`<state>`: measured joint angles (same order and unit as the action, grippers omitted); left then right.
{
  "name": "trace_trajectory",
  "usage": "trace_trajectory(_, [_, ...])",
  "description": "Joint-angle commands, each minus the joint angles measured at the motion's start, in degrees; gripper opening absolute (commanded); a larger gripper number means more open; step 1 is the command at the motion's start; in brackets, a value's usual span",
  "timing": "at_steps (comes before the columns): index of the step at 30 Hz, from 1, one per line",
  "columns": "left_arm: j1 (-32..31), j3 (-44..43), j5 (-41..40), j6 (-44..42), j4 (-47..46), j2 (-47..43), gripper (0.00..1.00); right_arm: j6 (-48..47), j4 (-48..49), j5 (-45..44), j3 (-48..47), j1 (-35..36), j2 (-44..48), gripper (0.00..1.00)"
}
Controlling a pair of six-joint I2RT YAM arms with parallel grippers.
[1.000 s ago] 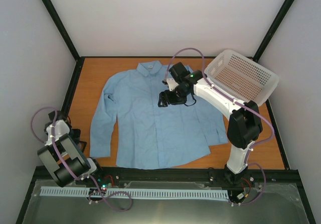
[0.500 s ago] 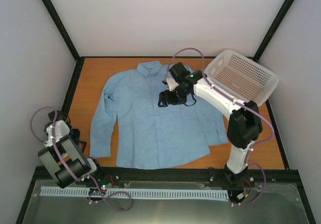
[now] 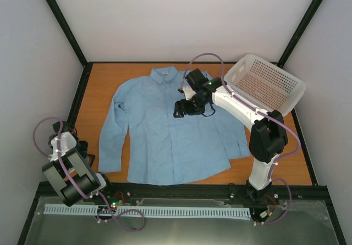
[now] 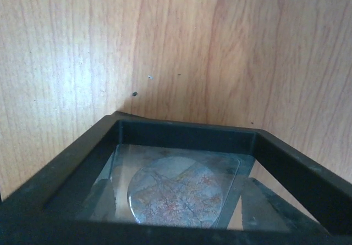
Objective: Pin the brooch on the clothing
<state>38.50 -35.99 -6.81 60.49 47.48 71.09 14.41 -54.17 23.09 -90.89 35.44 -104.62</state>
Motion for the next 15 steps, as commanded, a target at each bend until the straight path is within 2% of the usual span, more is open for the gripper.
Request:
trace_trajectory(1, [0.4,0.4,0.6,0.0,-1.2,0.7,0.62,-0.4,0.5,-0.2,0.5,0.4,1.3,0.78])
trace_trajectory(15, [0.4,0.7,0.4,0.0,-2.0,1.6,0.50,-0.4,0.3,-0.2,0.3,0.4,1.1,0.78])
